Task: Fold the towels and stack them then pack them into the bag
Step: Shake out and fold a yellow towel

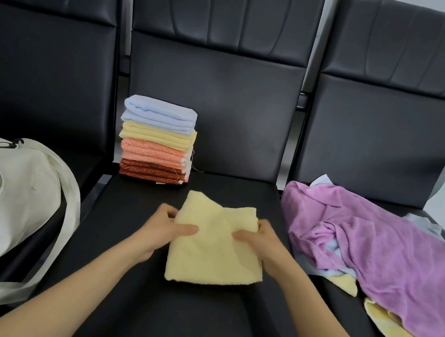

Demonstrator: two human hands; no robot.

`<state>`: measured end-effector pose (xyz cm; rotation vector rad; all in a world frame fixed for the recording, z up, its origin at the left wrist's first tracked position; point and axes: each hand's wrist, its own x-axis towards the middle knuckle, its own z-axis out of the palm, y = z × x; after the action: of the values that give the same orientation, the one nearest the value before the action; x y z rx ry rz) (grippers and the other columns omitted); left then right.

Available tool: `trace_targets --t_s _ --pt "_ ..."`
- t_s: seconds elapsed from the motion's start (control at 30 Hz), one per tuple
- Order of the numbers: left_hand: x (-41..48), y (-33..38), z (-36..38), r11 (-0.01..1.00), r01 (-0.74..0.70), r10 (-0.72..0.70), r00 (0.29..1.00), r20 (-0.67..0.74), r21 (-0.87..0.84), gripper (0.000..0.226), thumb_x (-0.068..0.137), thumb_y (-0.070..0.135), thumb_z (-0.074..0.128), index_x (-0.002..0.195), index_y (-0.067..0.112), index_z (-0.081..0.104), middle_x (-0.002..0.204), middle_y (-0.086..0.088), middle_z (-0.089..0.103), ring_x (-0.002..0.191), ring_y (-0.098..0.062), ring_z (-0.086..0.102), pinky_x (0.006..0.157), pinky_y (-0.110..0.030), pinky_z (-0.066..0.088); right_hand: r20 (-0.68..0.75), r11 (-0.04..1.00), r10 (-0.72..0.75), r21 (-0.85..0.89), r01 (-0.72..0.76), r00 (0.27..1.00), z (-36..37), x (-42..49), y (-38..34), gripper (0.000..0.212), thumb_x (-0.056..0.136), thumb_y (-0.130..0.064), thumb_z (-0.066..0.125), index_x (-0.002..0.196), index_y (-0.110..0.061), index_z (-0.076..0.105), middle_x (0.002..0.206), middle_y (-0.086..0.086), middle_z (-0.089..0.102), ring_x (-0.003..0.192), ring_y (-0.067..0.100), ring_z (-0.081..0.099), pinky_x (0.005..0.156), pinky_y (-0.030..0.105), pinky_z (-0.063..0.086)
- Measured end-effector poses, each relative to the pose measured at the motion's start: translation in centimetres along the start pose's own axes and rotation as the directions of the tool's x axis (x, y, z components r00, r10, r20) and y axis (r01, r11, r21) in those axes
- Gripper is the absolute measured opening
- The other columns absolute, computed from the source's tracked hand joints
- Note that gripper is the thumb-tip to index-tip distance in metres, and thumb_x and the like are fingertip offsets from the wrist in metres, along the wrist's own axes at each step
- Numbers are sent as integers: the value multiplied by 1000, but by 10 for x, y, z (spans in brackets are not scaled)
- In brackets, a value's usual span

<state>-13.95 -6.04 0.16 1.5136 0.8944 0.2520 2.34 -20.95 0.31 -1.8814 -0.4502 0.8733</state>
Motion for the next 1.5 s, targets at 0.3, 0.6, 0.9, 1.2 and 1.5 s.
trace_targets --t_s 0.3,0.6,0.9,1.2,1.5 --pt "1 7 -15 956 -290 284 950 132 36 77 73 -7 74 122 48 50 134 4 52 119 -13 53 99 -33 48 193 925 -301 298 237 934 -27 -4 -7 56 76 13 67 117 -26 64 128 10 54 106 21 59 81 28 54" --pt "-4 10 -3 757 -333 355 932 74 561 73 78 9 72 141 25 40 123 2 45 109 -11 42 87 -25 37 42 807 -329 -507 304 944 -15 -4 -9 61 70 -7 69 123 -27 49 119 1 50 101 17 53 71 20 44" --pt "-3 16 -24 832 -349 366 930 47 432 28 72 21 75 97 22 61 106 8 50 98 -10 52 80 -27 46 39 895 -368 -257 365 929 -26 -10 -15 22 75 -23 73 93 -31 62 103 -7 56 98 7 54 71 17 45" --pt "24 10 -5 942 -24 52 996 78 -334 38 93 39 58 124 18 52 121 -7 64 107 -23 64 81 -43 56 46 965 -95 251 80 994 -20 11 -3 38 98 -33 50 132 -21 39 127 1 51 102 15 57 72 33 56" --pt "104 37 10 946 -61 71 997 21 -319 48 92 9 62 125 18 28 126 -10 47 102 -21 58 78 -41 55 -86 961 -108 245 126 990 -30 89 -28 34 93 -6 55 116 -18 32 120 10 46 96 24 55 80 42 53"
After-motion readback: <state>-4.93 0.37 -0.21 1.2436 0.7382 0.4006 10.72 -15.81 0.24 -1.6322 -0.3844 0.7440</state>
